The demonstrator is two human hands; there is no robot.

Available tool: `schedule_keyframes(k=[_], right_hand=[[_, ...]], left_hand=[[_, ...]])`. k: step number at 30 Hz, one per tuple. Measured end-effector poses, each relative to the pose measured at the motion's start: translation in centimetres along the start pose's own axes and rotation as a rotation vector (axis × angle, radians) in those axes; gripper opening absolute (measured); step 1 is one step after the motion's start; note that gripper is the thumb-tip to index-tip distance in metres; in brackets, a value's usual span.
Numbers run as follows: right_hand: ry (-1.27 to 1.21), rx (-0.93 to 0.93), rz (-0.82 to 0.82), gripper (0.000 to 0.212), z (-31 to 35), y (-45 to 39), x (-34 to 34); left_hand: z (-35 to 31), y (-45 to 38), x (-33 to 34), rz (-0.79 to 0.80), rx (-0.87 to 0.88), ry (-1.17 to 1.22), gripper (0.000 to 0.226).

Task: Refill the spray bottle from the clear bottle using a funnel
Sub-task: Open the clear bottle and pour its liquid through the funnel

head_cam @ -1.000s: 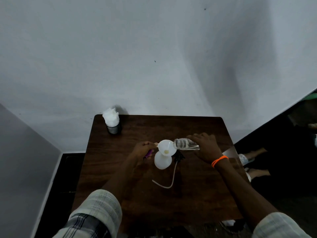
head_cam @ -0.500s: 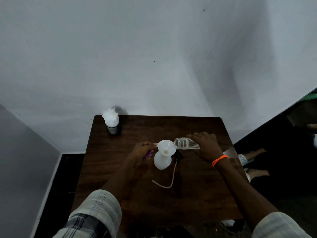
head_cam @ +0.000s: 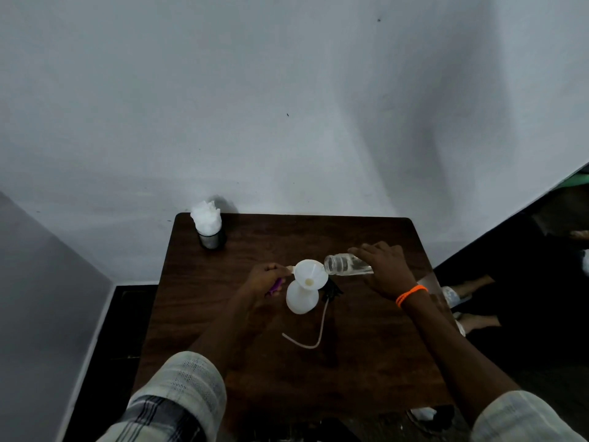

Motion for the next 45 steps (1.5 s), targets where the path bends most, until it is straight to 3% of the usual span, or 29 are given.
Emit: schedule_keyframes(k=[13,45], right_hand=[[-0.027,-0.009,-0.027,0.066,-0.2,0.2,-0.5],[-0.016,0.004,-0.039,0.078,-0.8,0.4,-2.0]], left_hand=[[0.0,-0.1,0.0,0.001,0.001,-0.022,0.008],[0.2,0.1,-0.2,-0.005,0.003,-0.027,0.011]])
Point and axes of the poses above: each hand's wrist, its own y-axis away from the middle knuckle, its own x-axis out of the palm, z = x × y, the point moved 8 cm from there along -y, towards the middle knuckle, and after that the axes turned 11 degrees about y, right-handed, at the moved point
